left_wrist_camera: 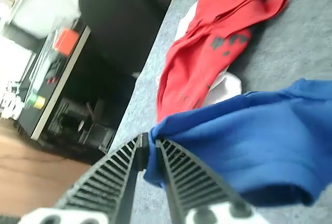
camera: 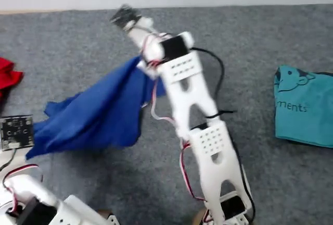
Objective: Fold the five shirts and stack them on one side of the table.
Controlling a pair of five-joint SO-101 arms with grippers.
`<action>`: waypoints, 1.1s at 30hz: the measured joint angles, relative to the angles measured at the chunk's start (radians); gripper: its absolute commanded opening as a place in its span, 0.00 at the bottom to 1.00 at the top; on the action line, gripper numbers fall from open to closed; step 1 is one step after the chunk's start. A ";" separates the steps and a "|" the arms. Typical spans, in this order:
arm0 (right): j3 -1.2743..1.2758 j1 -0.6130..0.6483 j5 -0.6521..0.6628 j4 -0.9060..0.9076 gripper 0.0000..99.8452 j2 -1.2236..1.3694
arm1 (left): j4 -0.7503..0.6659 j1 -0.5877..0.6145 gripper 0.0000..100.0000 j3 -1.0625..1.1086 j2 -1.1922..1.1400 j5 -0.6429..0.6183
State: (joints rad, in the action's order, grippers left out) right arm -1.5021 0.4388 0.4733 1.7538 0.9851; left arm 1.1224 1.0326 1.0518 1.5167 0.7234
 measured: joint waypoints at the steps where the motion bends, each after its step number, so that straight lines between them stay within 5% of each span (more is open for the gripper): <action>1: 0.020 -0.021 0.000 0.000 0.01 0.000 | 0.000 -0.008 0.00 0.000 0.002 0.000; 7: 0.129 -0.055 0.000 -0.014 0.03 0.000 | 0.000 -0.018 0.00 0.000 0.002 0.000; 13: 0.147 -0.011 -0.035 -0.066 0.26 0.043 | 0.000 -0.018 0.00 0.000 0.002 0.000; 25: 0.075 0.086 -0.120 0.000 0.26 -0.018 | 0.000 -0.018 0.00 0.009 0.002 0.000; 33: 0.422 0.164 -0.120 0.000 0.26 -0.255 | 0.000 -0.018 0.00 0.015 0.002 0.000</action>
State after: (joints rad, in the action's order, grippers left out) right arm -1.0802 0.6030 0.3537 1.7538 0.7304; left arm 1.1224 1.0142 1.0671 1.5182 0.7234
